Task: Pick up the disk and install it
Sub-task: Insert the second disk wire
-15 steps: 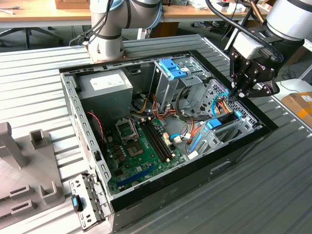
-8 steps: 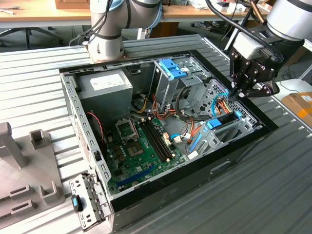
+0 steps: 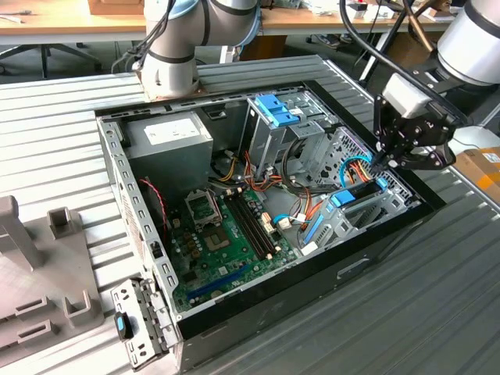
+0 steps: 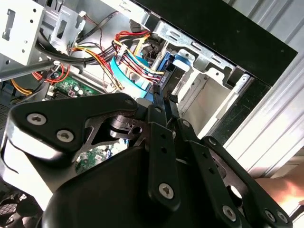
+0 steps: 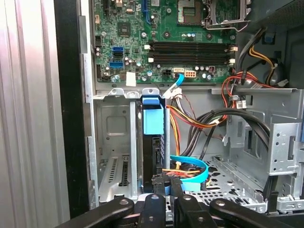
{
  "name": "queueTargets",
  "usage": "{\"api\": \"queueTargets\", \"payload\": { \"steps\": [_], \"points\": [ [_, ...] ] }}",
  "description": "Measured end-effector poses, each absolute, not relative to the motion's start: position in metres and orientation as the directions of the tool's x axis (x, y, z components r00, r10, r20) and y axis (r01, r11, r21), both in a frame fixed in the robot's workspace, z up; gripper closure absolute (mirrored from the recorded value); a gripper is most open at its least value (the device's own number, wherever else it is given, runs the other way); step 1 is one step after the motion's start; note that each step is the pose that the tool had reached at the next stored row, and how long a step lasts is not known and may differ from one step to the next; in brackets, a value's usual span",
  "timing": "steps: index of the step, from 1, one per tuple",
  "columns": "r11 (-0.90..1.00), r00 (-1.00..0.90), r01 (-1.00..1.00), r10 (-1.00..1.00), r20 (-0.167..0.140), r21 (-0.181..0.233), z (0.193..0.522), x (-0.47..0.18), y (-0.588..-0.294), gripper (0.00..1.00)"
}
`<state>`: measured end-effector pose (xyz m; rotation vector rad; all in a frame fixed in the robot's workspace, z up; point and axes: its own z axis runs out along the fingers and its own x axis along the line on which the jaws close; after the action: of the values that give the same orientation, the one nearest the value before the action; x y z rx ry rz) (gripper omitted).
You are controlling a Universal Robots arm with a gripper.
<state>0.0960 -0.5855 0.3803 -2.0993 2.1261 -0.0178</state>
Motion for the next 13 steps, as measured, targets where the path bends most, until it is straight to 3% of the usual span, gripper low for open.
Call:
{"api": "queueTargets", "payload": {
  "steps": [6, 13],
  "points": [
    [0.022, 0.000, -0.987, -0.991, -0.136, -0.159, 0.379, 0.089, -0.592, 0.83],
    [0.022, 0.005, -0.985, -0.988, -0.152, -0.173, 0.377, 0.081, -0.595, 0.83]
  ]
}}
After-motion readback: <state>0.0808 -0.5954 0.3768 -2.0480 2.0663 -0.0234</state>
